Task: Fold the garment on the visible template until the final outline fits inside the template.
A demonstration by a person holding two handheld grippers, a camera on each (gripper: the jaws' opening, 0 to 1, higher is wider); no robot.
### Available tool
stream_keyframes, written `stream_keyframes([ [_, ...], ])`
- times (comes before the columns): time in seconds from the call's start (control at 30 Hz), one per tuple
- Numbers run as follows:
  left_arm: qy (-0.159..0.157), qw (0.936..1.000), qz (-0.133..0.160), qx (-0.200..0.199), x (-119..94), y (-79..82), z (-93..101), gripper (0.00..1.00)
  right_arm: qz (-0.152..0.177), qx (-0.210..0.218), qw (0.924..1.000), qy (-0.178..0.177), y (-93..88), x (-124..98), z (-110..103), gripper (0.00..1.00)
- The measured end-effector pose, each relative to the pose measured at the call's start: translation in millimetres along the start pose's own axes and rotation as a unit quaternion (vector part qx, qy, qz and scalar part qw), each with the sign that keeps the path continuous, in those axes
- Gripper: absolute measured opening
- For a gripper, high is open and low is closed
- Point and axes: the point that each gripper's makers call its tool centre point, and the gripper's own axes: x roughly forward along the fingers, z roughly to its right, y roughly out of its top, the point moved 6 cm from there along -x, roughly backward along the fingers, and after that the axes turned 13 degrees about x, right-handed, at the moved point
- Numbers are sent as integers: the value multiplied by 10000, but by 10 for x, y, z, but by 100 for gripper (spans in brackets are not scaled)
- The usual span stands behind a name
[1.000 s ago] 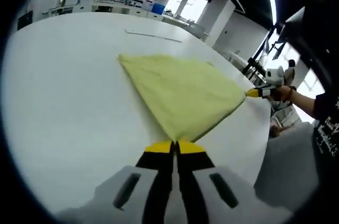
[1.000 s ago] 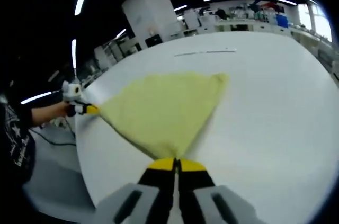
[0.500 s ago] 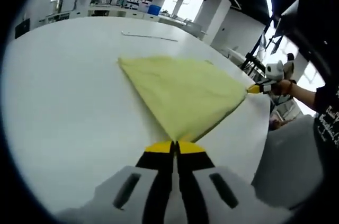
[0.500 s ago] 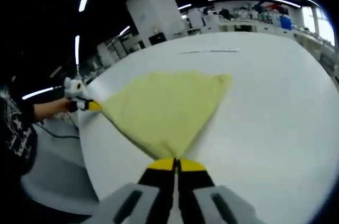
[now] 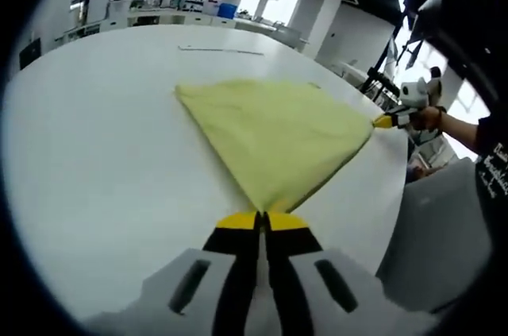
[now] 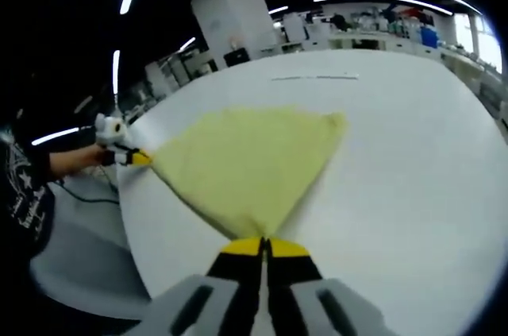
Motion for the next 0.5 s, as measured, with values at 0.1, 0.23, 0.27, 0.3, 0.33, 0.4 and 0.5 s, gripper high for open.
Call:
stream_keyframes([
  [0.1,60,9999,29,-92,-10,1,-14,1,-5,40,10000,-47,-10,17,-10,1],
  [0.23,235,9996,106,-110,-14,26,-50,17,128,49,9999,-99,28,33,-31,16],
  [0.27,279,9995,98,-78,-18,25,-71,22,141,30,9998,-116,37,38,-40,20],
  [0.3,308,9994,115,-54,-16,36,-79,30,155,14,9997,-161,49,43,-33,25],
  [0.33,320,9994,100,-30,-13,42,-80,36,165,-1,9997,-193,59,45,-44,29],
  [0.4,409,9991,101,41,-20,68,-81,50,214,-32,9995,-235,89,44,-101,40],
  [0.5,525,9983,187,141,-59,155,-43,63,332,-165,9990,-259,147,26,-171,53],
])
